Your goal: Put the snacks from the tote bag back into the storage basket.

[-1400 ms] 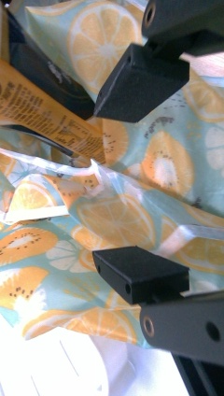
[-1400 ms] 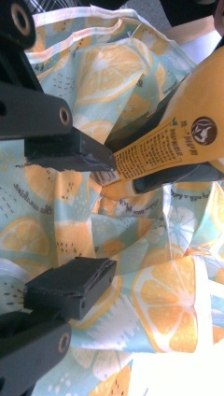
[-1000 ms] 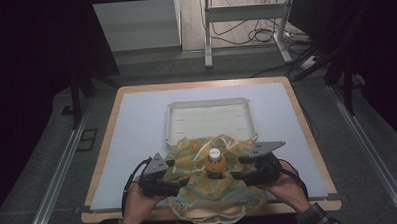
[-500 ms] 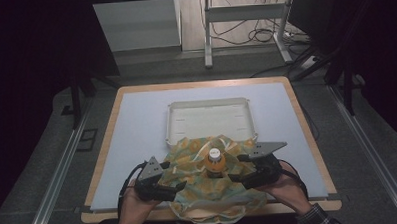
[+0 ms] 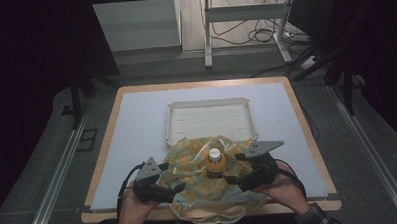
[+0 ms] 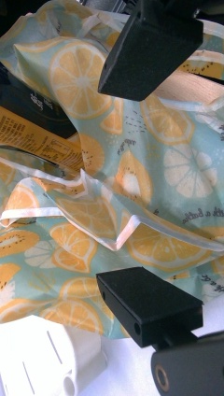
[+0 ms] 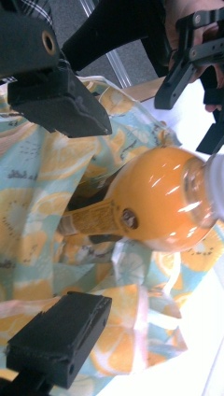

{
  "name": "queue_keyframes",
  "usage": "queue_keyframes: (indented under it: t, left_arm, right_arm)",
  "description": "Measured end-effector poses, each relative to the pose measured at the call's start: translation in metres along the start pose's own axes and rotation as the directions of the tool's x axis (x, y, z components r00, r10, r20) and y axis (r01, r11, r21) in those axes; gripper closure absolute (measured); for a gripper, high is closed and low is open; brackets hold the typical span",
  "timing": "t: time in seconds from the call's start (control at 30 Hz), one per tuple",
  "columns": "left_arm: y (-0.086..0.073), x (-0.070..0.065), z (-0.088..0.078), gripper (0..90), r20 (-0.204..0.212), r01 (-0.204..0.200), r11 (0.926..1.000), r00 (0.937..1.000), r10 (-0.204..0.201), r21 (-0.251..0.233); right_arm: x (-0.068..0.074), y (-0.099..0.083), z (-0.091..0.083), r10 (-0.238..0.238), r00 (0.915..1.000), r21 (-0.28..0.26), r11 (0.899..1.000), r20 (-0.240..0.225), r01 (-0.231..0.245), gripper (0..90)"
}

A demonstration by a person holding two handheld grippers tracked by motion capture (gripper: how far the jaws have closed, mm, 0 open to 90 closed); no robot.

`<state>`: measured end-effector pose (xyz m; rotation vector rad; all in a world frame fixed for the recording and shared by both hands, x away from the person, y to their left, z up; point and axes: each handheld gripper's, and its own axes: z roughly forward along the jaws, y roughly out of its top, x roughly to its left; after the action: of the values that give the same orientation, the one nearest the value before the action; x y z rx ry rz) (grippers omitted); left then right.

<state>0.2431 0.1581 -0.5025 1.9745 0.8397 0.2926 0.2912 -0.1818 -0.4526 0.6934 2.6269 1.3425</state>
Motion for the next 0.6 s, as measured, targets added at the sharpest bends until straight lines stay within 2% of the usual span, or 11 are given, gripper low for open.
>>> queue_keyframes:
  t: [0.17, 0.3, 0.43, 0.6]
  left_arm:
    - [0.000, -0.001, 0.000, 9.7, 0.000, -0.003, 1.0000, 1.0000, 0.003, 0.000]
    - [-0.001, -0.001, 0.000, 9.6, 0.004, -0.004, 1.0000, 1.0000, 0.004, 0.001]
    - [-0.003, -0.002, 0.001, 8.7, 0.007, -0.005, 0.9999, 1.0000, 0.005, 0.013]
    - [-0.005, -0.004, -0.001, 6.1, -0.008, -0.009, 0.9998, 0.9999, 0.009, 0.015]
  right_arm:
    - [0.004, 0.003, 0.003, -0.033, 0.9994, 0.008, 0.999, -0.011, 0.033, 13.4]
    - [0.005, 0.004, 0.007, -0.032, 0.9995, 0.017, 0.999, -0.010, 0.032, 12.8]
    - [0.008, 0.007, 0.014, -0.034, 0.9994, 0.001, 0.999, -0.009, 0.034, 14.9]
    - [0.011, 0.011, 0.023, -0.044, 0.9990, -0.022, 0.999, -0.004, 0.043, 17.1]
